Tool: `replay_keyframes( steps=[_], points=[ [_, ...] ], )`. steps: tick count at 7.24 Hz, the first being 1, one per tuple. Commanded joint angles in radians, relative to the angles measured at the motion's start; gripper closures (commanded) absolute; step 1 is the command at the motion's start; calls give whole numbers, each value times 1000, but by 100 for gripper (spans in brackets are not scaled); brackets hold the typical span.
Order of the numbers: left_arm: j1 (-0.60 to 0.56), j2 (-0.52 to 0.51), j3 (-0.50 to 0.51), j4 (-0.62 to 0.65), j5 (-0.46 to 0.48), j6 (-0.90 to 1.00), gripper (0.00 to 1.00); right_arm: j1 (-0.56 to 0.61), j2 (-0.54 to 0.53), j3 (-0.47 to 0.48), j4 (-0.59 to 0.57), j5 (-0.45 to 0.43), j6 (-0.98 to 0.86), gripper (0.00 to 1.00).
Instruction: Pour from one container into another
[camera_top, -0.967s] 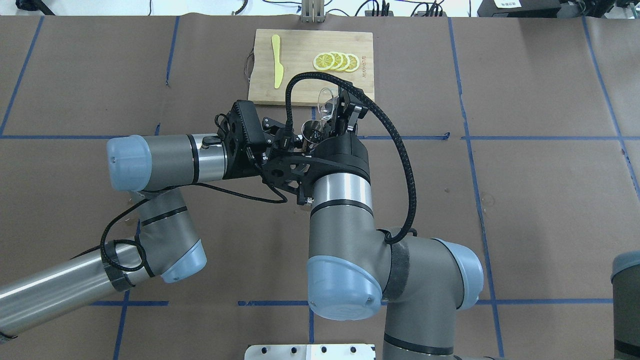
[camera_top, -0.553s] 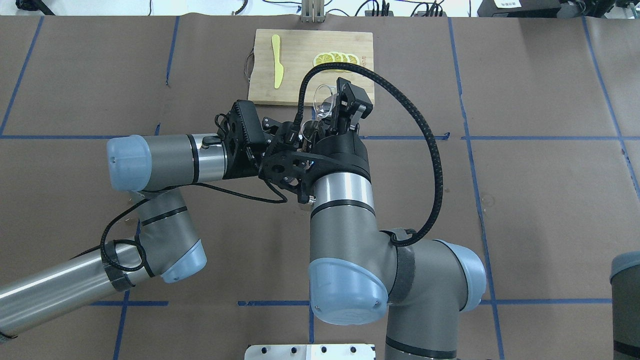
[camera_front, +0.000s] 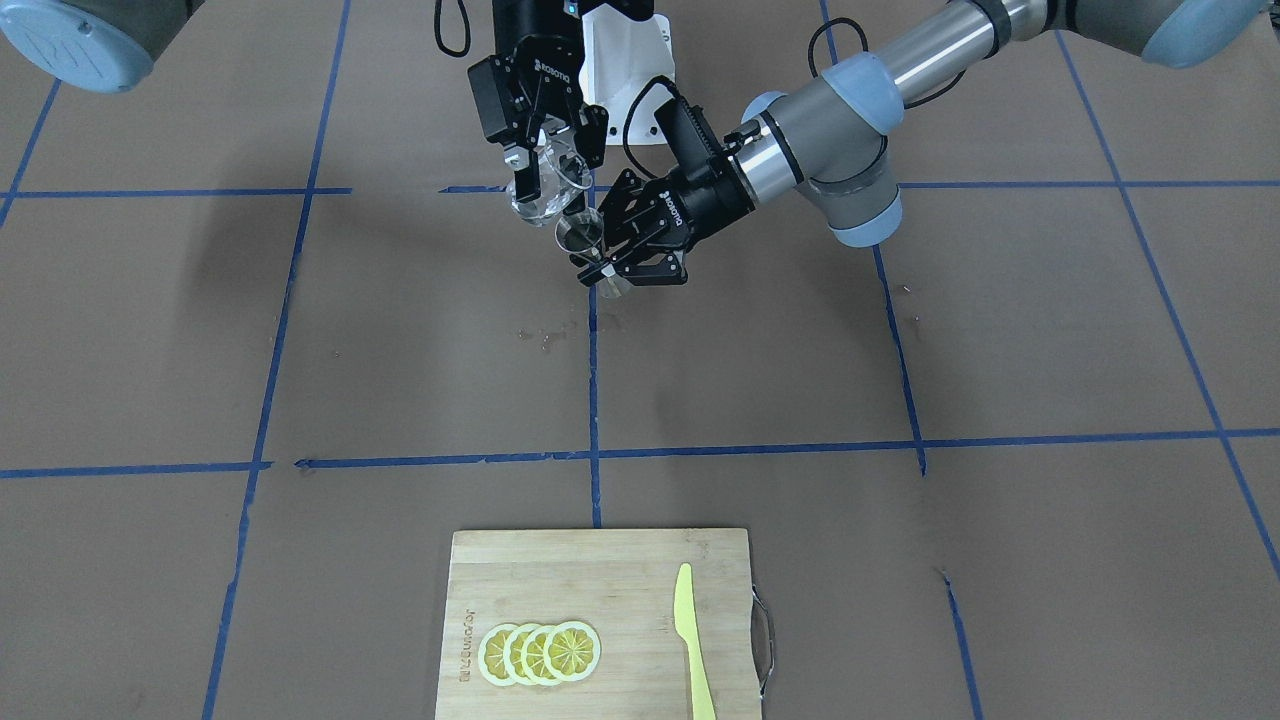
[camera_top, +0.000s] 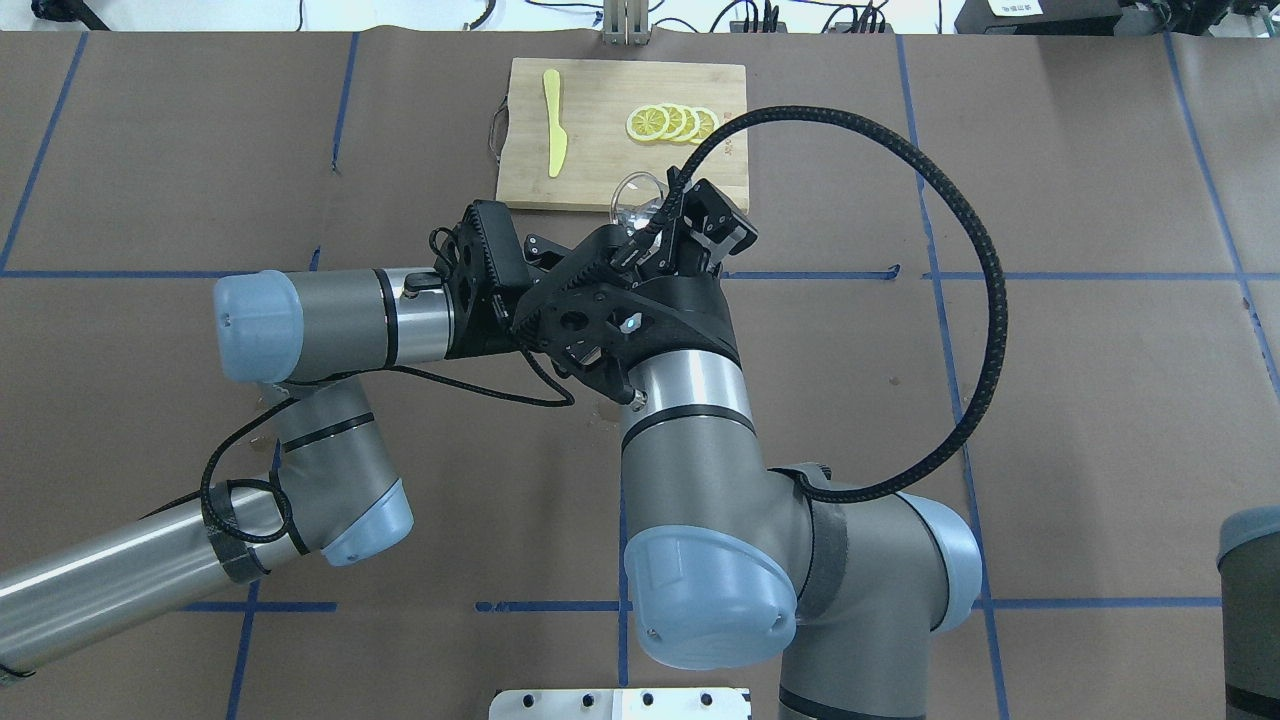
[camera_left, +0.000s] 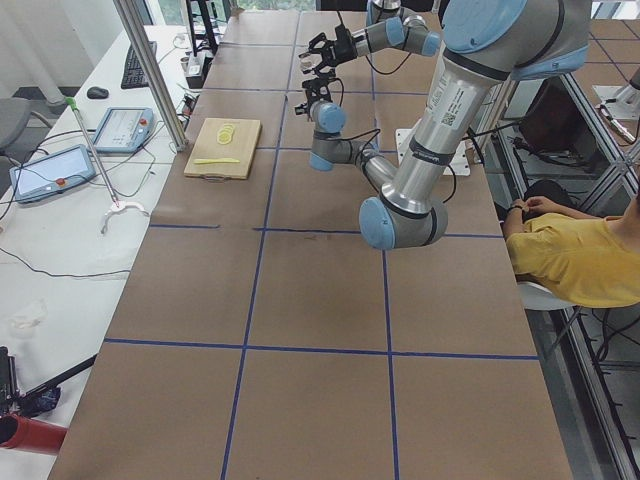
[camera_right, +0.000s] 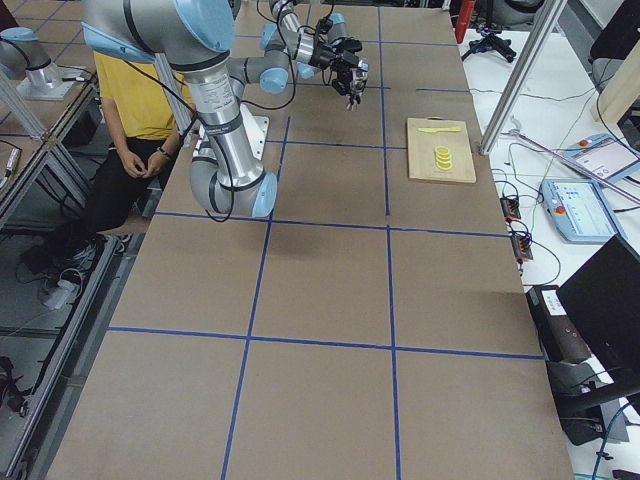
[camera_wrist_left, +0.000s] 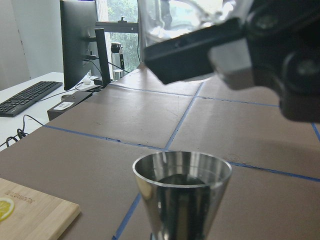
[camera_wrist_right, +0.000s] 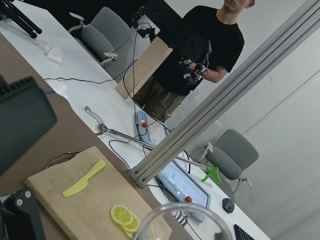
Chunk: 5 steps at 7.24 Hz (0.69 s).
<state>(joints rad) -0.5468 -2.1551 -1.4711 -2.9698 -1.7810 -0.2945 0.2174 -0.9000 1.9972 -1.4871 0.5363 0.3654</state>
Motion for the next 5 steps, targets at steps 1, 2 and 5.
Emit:
replay_keyframes(
  steps=[1,2,5],
  points=[
    [-1,1,0,0,0,0,100,8,-5,56,1,52,58,100],
    [-1,1,0,0,0,0,100,16,-10,73,1,101,163,100],
    [-1,4,-3,0,-2,0,100,45,-81,133,8,169,352,100]
  ],
)
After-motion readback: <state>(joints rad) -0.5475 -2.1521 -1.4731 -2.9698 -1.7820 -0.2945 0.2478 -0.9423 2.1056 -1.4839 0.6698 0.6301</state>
